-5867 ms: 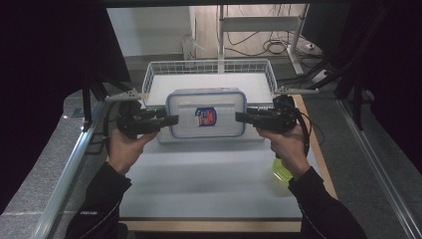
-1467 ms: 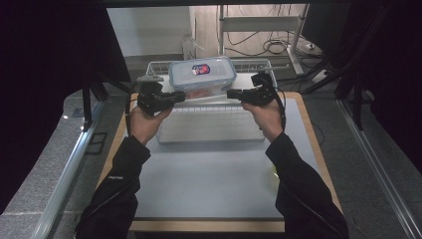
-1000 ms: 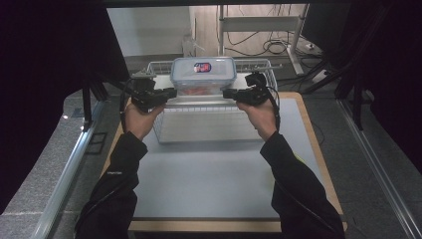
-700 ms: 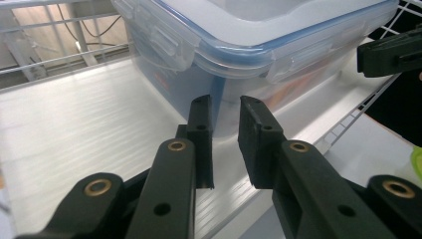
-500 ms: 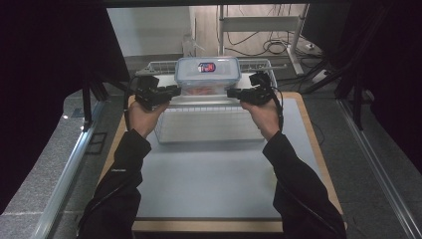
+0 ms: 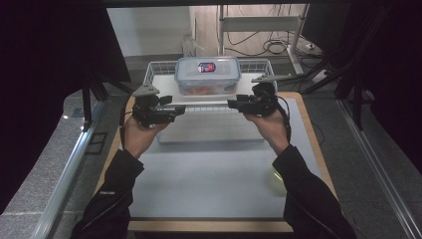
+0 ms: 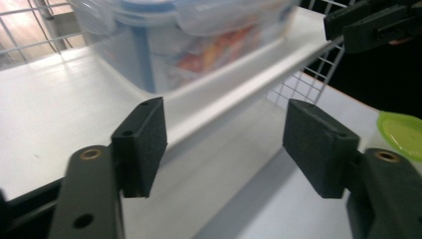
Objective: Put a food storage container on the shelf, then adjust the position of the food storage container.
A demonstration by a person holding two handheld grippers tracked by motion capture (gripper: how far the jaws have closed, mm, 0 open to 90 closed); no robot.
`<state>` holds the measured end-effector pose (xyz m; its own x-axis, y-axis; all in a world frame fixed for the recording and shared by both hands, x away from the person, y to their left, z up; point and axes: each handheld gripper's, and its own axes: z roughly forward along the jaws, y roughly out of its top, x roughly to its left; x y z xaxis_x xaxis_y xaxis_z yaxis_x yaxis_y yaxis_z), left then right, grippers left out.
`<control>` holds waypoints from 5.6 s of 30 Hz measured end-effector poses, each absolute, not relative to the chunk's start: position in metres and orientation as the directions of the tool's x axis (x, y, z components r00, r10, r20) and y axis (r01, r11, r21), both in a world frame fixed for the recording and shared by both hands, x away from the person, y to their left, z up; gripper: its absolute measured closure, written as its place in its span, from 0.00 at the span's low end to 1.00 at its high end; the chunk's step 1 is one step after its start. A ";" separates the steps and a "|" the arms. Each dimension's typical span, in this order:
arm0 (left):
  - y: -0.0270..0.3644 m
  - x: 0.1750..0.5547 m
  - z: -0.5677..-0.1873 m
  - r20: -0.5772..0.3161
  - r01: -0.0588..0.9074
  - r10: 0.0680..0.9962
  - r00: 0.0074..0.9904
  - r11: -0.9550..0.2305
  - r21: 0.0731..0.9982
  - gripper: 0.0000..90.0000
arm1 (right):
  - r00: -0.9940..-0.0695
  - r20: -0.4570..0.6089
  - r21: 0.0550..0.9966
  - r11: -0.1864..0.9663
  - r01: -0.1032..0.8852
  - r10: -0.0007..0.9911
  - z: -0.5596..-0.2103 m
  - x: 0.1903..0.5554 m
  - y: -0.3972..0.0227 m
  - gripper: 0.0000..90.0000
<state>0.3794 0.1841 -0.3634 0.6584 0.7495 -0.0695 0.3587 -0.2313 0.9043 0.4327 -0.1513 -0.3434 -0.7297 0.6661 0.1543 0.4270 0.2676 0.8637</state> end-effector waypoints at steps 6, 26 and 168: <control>0.178 0.362 -0.371 -0.066 0.354 0.720 0.691 -0.258 0.899 0.27 | -0.752 0.100 0.868 0.312 0.386 0.651 -0.349 0.413 -0.156 0.39; 0.170 0.314 -0.412 -0.042 0.348 0.695 0.718 -0.306 0.886 0.10 | -0.783 0.054 0.865 0.364 0.347 0.620 -0.396 0.363 -0.181 0.07; 0.190 0.235 -0.516 0.069 0.406 0.751 0.656 -0.429 0.807 0.06 | -0.586 0.108 0.624 0.404 0.668 0.803 -0.502 0.301 -0.283 0.99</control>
<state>0.2347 0.1904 -0.5155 0.6562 0.7514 0.0695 0.4062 -0.4293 0.8067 0.3008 -0.2830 -0.5021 -0.5865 0.8027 0.1082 0.6684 0.4042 0.6244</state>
